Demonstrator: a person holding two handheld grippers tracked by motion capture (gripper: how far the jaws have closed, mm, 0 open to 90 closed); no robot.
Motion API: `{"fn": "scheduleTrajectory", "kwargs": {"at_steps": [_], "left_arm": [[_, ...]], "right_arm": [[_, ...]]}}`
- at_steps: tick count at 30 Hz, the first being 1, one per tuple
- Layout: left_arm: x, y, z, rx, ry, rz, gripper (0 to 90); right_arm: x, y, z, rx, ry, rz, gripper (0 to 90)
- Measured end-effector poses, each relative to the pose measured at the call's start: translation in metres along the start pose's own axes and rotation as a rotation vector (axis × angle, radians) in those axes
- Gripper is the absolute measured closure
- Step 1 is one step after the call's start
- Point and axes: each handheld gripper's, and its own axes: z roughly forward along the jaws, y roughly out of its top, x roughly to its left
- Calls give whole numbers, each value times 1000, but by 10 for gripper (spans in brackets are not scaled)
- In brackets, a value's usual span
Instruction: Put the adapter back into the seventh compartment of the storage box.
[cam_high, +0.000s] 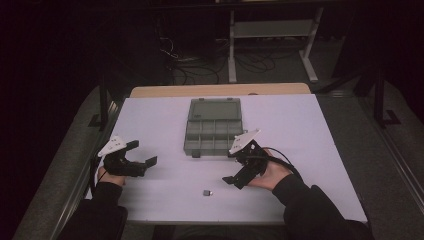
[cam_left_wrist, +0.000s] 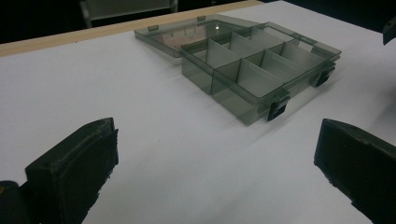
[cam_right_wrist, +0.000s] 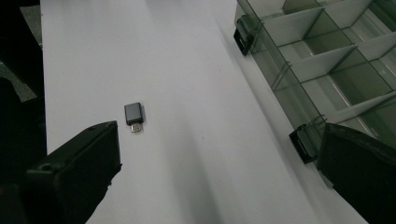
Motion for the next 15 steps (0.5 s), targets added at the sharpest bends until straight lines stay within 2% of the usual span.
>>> {"fn": "scheduleTrajectory", "kwargs": {"at_steps": [15], "left_arm": [[0, 0, 0, 0, 0, 1, 0]], "right_arm": [[6, 6, 12, 28, 25, -23, 0]]}}
